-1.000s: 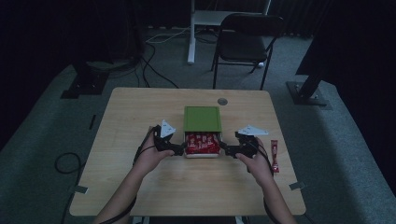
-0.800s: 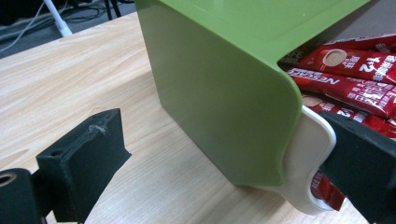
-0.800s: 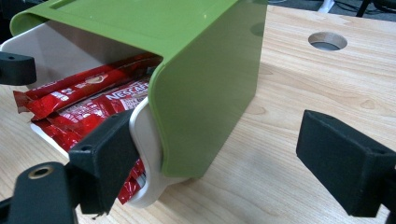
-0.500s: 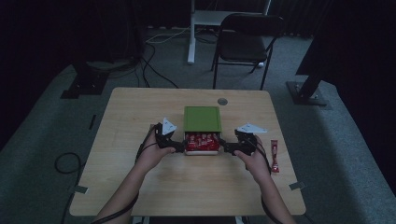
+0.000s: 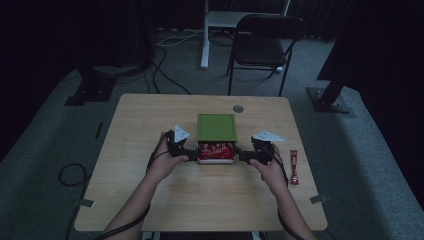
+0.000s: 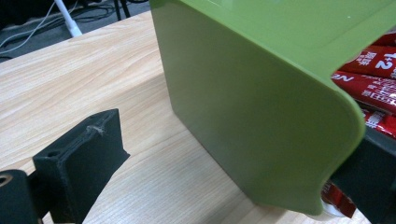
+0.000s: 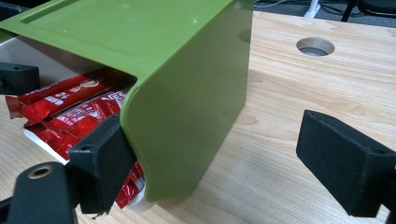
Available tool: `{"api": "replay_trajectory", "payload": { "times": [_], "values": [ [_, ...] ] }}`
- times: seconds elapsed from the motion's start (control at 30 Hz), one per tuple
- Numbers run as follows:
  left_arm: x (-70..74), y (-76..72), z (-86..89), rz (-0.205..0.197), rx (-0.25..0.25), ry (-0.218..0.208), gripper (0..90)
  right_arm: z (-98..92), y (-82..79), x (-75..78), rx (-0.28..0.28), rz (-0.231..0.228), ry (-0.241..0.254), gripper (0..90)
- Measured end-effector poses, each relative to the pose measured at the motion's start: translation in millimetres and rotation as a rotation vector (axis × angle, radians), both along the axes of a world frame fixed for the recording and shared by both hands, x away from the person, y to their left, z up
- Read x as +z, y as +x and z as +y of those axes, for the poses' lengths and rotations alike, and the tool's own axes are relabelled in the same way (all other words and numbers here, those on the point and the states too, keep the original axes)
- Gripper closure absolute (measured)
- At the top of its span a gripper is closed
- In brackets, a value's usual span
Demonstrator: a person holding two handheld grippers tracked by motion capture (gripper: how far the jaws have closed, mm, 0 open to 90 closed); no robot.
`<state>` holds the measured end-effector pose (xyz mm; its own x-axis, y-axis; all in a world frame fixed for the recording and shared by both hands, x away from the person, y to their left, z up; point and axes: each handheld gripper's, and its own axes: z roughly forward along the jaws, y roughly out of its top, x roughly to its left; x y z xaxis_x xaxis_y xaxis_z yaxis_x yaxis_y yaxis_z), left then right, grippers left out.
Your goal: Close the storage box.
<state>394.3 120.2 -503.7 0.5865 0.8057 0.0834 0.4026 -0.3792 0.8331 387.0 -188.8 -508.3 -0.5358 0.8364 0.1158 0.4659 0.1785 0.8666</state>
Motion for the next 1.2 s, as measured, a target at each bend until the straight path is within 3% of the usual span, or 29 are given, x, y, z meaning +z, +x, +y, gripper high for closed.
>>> {"api": "replay_trajectory", "payload": {
  "times": [0.33, 0.5, 0.67, 0.77, 1.2],
  "values": [
    [-0.5, 3.7, -2.8, 0.006, 0.001, 0.018, 3.0, 0.4, 1.5, -0.6, 0.0, -0.001, 0.004, 12.4],
    [-0.2, 2.6, -4.0, 0.005, -0.005, -0.016, 4.4, 1.8, -0.3, 1.4, 0.007, -0.009, 0.001, 14.1],
    [4.8, -4.5, -7.9, 0.011, -0.046, -0.07, 4.4, 4.0, -3.3, 5.4, 0.025, -0.015, 0.044, 13.4],
    [6.1, -9.1, -9.6, 0.012, -0.062, -0.065, 4.4, 4.3, -5.3, 5.1, 0.027, -0.018, 0.048, 13.3],
    [7.3, -24.4, 7.3, 0.014, -0.028, -0.079, 4.4, -6.8, -16.9, 0.8, 0.001, -0.022, 0.052, 13.3]
  ]
}}
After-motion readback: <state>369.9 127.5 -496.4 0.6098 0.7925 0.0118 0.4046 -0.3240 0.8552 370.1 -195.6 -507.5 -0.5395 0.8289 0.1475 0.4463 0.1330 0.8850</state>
